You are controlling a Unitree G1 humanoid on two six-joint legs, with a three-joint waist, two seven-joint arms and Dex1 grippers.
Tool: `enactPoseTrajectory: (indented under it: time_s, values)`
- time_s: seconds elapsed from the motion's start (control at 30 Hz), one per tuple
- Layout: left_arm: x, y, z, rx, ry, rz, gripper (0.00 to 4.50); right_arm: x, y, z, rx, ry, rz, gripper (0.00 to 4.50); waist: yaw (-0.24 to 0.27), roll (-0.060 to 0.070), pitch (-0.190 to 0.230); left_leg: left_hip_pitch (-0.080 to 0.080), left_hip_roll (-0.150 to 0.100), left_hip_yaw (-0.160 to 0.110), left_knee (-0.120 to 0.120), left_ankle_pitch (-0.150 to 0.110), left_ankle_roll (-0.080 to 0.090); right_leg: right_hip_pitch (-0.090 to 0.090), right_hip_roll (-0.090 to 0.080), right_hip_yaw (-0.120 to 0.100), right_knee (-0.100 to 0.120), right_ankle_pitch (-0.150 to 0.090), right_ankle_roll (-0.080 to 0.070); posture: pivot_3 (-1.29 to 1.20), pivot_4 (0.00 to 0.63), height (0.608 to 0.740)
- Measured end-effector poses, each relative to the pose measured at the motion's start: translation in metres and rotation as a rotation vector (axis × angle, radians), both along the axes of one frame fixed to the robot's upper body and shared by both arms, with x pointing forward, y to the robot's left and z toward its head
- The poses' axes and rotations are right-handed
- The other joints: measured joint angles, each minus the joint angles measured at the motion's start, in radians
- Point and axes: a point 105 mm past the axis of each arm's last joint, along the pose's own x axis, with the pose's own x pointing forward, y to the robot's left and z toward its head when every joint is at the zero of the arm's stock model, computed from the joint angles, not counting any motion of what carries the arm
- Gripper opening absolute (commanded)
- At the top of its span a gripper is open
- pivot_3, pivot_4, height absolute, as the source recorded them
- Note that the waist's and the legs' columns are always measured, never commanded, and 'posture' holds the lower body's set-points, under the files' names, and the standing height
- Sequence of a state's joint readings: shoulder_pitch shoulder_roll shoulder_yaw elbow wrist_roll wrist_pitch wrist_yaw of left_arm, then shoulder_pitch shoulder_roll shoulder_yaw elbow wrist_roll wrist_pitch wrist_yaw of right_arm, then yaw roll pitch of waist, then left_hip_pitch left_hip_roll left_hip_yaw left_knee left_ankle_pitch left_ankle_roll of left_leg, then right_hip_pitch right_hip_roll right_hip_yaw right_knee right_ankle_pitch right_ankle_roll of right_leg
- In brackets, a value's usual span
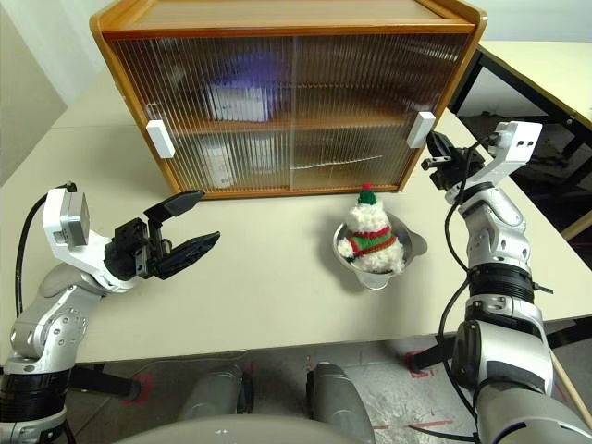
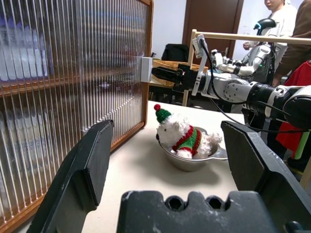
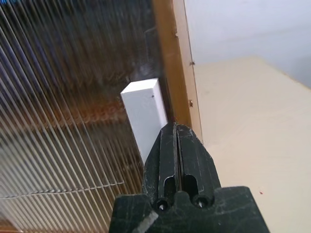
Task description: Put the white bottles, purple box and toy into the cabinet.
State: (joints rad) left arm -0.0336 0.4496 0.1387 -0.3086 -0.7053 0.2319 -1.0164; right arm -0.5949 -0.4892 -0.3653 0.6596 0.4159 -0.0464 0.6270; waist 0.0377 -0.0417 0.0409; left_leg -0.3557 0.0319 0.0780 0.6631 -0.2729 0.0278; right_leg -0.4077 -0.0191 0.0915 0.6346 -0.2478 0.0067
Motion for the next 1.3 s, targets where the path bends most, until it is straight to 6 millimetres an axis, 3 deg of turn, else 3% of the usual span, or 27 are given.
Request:
enactPoseTrajectory:
  time_s: [0.37, 0.5, 0.73, 1.3]
  values:
    - [0.001, -0.001, 0.0, -0.01, -0.001, 0.008, 4.5, 0.008, 0.031, -0.004, 0.015, 0.02, 0.115, 0.04, -0.019, 0.0, 0.0, 0.0, 0.0, 0.0, 0.0, 0.0, 0.0, 0.0, 0.001, 0.0, 0.001, 0.0, 0.0, 0.21, 0.001, 0.74]
    - [0.001, -0.002, 0.0, -0.015, -0.003, 0.009, 4.5, 0.011, 0.053, -0.006, 0.023, 0.023, 0.184, 0.04, -0.02, 0.0, 0.0, 0.0, 0.001, 0.0, 0.0, 0.0, 0.0, 0.0, 0.001, 0.0, 0.001, 0.0, 0.0, 0.21, 0.004, 0.74]
    - [0.001, -0.006, -0.001, -0.021, 0.001, 0.003, 4.5, 0.018, 0.078, 0.004, 0.039, -0.006, 0.263, 0.04, -0.019, 0.0, 0.0, 0.0, 0.0, 0.0, 0.0, 0.0, 0.0, -0.001, 0.0, 0.0, 0.001, 0.0, 0.0, 0.23, 0.008, 0.74]
    - [0.001, -0.002, -0.001, -0.035, -0.031, 0.028, 4.5, 0.02, 0.137, -0.006, 0.102, 0.003, 0.448, 0.04, -0.02, 0.001, 0.001, 0.001, 0.001, 0.0, 0.0, 0.0, 0.0, -0.001, 0.001, 0.0, 0.003, 0.001, -0.001, 0.25, 0.012, 0.74]
